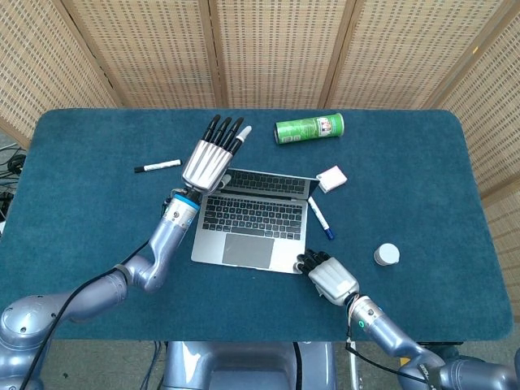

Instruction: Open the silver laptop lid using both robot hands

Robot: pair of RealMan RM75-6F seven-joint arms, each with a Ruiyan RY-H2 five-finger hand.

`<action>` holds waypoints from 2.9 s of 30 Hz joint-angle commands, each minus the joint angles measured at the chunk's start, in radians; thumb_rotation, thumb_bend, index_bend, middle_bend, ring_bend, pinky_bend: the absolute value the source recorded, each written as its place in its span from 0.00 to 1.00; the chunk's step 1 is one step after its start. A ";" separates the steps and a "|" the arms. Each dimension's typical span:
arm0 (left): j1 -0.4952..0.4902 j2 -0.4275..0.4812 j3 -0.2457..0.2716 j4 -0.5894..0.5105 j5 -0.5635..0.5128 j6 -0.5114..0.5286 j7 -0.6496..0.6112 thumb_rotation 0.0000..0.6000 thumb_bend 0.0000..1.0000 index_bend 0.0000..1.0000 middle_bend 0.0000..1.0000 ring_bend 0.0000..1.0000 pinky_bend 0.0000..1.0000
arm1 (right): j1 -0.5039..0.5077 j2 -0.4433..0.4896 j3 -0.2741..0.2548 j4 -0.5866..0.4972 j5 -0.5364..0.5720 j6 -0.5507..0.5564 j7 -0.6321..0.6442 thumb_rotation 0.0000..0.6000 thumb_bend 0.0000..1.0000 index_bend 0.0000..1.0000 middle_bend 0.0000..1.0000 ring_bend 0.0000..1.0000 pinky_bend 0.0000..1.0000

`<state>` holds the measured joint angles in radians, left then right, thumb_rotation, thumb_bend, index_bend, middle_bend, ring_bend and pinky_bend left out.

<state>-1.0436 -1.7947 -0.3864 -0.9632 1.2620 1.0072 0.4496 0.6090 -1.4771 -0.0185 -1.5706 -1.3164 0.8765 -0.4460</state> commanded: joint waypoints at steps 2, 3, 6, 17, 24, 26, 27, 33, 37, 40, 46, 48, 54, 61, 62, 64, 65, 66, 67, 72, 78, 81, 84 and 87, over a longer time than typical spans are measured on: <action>-0.010 -0.013 0.009 0.025 -0.011 -0.005 -0.001 1.00 0.36 0.00 0.00 0.00 0.00 | 0.003 0.004 0.000 -0.002 0.006 -0.003 -0.004 1.00 1.00 0.20 0.21 0.05 0.17; -0.011 -0.014 0.010 0.031 -0.012 -0.003 -0.002 1.00 0.37 0.00 0.00 0.00 0.00 | 0.004 0.004 0.000 -0.002 0.008 -0.005 -0.004 1.00 1.00 0.20 0.21 0.05 0.17; -0.017 -0.016 0.008 0.044 -0.017 0.002 -0.005 1.00 0.39 0.00 0.00 0.00 0.00 | 0.007 0.005 -0.001 -0.002 0.013 -0.010 -0.006 1.00 1.00 0.20 0.21 0.05 0.17; -0.041 -0.027 0.008 0.089 -0.047 -0.010 0.006 1.00 0.40 0.00 0.00 0.00 0.00 | 0.012 0.005 -0.010 0.002 0.017 -0.017 -0.009 1.00 1.00 0.20 0.21 0.06 0.17; -0.053 -0.043 0.009 0.138 -0.064 -0.022 -0.002 1.00 0.40 0.00 0.00 0.00 0.00 | 0.013 0.009 -0.013 0.004 0.014 -0.016 -0.003 1.00 1.00 0.21 0.22 0.06 0.17; -0.055 -0.051 0.012 0.161 -0.070 -0.028 -0.005 1.00 0.40 0.00 0.00 0.00 0.00 | 0.012 0.011 -0.013 0.002 0.011 -0.013 0.000 1.00 1.00 0.21 0.22 0.06 0.17; -0.056 -0.058 0.012 0.176 -0.074 -0.030 -0.009 1.00 0.40 0.00 0.00 0.00 0.00 | 0.012 0.012 -0.013 0.001 0.008 -0.012 0.003 1.00 1.00 0.21 0.22 0.06 0.17; -0.061 -0.077 0.013 0.221 -0.079 -0.024 -0.035 1.00 0.40 0.00 0.00 0.00 0.00 | 0.011 0.015 -0.017 0.002 0.002 -0.007 0.006 1.00 1.00 0.21 0.22 0.06 0.17; -0.059 -0.070 0.014 0.218 -0.075 -0.010 -0.039 1.00 0.40 0.00 0.00 0.00 0.00 | 0.009 0.013 -0.017 0.002 0.000 -0.003 0.010 1.00 1.00 0.21 0.22 0.06 0.17; -0.054 -0.059 0.018 0.204 -0.071 0.000 -0.036 1.00 0.40 0.00 0.00 0.00 0.00 | 0.007 0.012 -0.016 0.000 -0.002 0.003 0.010 1.00 1.00 0.21 0.22 0.06 0.17; -0.030 -0.013 0.032 0.130 -0.062 0.020 -0.027 1.00 0.40 0.00 0.00 0.00 0.00 | 0.002 0.020 -0.008 -0.020 -0.018 0.032 0.013 1.00 1.00 0.21 0.22 0.06 0.17; -0.018 0.011 0.042 0.093 -0.047 0.033 -0.037 1.00 0.40 0.00 0.00 0.00 0.00 | -0.002 0.027 -0.001 -0.033 -0.026 0.049 0.024 1.00 1.00 0.21 0.22 0.06 0.17; 0.057 0.124 0.079 -0.082 0.026 0.125 -0.125 1.00 0.40 0.00 0.00 0.00 0.00 | -0.017 0.079 0.026 -0.090 -0.082 0.121 0.099 1.00 1.00 0.21 0.22 0.06 0.17; 0.151 0.269 0.106 -0.269 0.105 0.249 -0.202 1.00 0.39 0.00 0.00 0.00 0.00 | -0.064 0.168 0.047 -0.111 -0.131 0.232 0.195 1.00 1.00 0.21 0.21 0.06 0.17; 0.168 0.295 0.108 -0.303 0.104 0.258 -0.205 1.00 0.38 0.00 0.00 0.00 0.00 | -0.076 0.176 0.049 -0.098 -0.140 0.256 0.214 1.00 1.00 0.21 0.21 0.06 0.17; 0.208 0.356 0.112 -0.377 0.092 0.274 -0.204 1.00 0.36 0.00 0.00 0.00 0.00 | -0.104 0.181 0.055 -0.052 -0.152 0.311 0.261 1.00 1.00 0.21 0.21 0.06 0.17; 0.231 0.389 0.115 -0.415 0.085 0.285 -0.204 1.00 0.36 0.00 0.00 0.00 0.00 | -0.119 0.179 0.059 -0.023 -0.155 0.338 0.294 1.00 1.00 0.21 0.21 0.06 0.17; 0.249 0.410 0.117 -0.439 0.079 0.294 -0.205 1.00 0.35 0.00 0.00 0.00 0.00 | -0.133 0.178 0.065 0.002 -0.152 0.362 0.323 1.00 1.00 0.21 0.21 0.06 0.17; 0.275 0.442 0.124 -0.477 0.071 0.303 -0.209 1.00 0.34 0.00 0.00 0.00 0.00 | -0.153 0.176 0.072 0.043 -0.151 0.397 0.368 1.00 1.00 0.21 0.20 0.06 0.17; 0.440 0.572 0.178 -0.646 0.019 0.390 -0.236 1.00 0.19 0.00 0.00 0.00 0.00 | -0.238 0.150 0.090 0.215 -0.143 0.526 0.531 1.00 0.78 0.20 0.16 0.02 0.14; 0.682 0.678 0.329 -0.812 0.005 0.492 -0.337 1.00 0.00 0.00 0.00 0.00 0.00 | -0.366 0.162 0.060 0.215 -0.155 0.664 0.626 1.00 0.01 0.00 0.00 0.00 0.00; 0.731 0.674 0.372 -0.811 0.039 0.515 -0.359 1.00 0.00 0.00 0.00 0.00 0.00 | -0.397 0.181 0.046 0.173 -0.180 0.705 0.605 1.00 0.00 0.00 0.00 0.00 0.00; 0.773 0.660 0.407 -0.796 0.078 0.541 -0.357 1.00 0.00 0.00 0.00 0.00 0.00 | -0.425 0.194 0.028 0.131 -0.208 0.738 0.572 1.00 0.00 0.00 0.00 0.00 0.00; 0.813 0.634 0.437 -0.775 0.123 0.573 -0.338 1.00 0.00 0.00 0.00 0.00 0.00 | -0.448 0.202 0.017 0.095 -0.227 0.761 0.527 1.00 0.00 0.00 0.00 0.00 0.00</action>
<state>-0.2507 -1.1456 0.0349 -1.7506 1.3602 1.5631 0.1023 0.1789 -1.2837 0.0092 -1.4525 -1.5280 1.6224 0.1077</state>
